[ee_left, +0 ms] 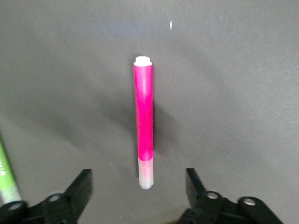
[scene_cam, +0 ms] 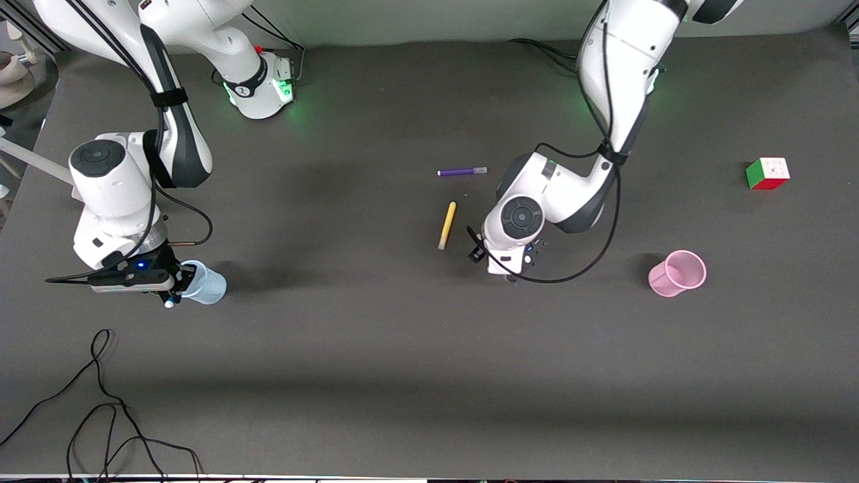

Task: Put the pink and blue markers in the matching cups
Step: 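Lower the blue marker into the blue cup and open the right gripper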

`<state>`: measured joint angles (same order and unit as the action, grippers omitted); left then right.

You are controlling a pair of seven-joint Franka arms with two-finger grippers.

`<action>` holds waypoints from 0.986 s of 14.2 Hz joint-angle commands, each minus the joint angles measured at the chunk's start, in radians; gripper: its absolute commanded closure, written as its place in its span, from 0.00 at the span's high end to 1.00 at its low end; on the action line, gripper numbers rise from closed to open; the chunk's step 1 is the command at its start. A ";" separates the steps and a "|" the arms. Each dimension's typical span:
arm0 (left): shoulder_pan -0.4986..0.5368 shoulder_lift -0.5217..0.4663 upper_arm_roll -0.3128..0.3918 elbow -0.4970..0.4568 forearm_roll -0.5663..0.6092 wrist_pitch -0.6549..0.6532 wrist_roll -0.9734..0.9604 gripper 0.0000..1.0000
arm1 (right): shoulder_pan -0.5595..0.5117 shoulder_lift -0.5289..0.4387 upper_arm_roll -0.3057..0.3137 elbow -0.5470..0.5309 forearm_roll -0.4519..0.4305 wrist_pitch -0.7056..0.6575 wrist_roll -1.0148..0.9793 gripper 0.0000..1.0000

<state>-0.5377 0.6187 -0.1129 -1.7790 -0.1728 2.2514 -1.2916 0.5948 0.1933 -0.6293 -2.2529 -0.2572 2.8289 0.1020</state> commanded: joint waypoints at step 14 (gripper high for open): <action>-0.018 -0.004 0.012 -0.043 -0.013 0.077 -0.006 0.00 | -0.003 0.011 -0.039 -0.094 -0.020 0.149 0.005 1.00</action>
<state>-0.5464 0.6376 -0.1125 -1.8220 -0.1729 2.3404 -1.2916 0.5922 0.2107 -0.6612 -2.3523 -0.2573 2.9672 0.1021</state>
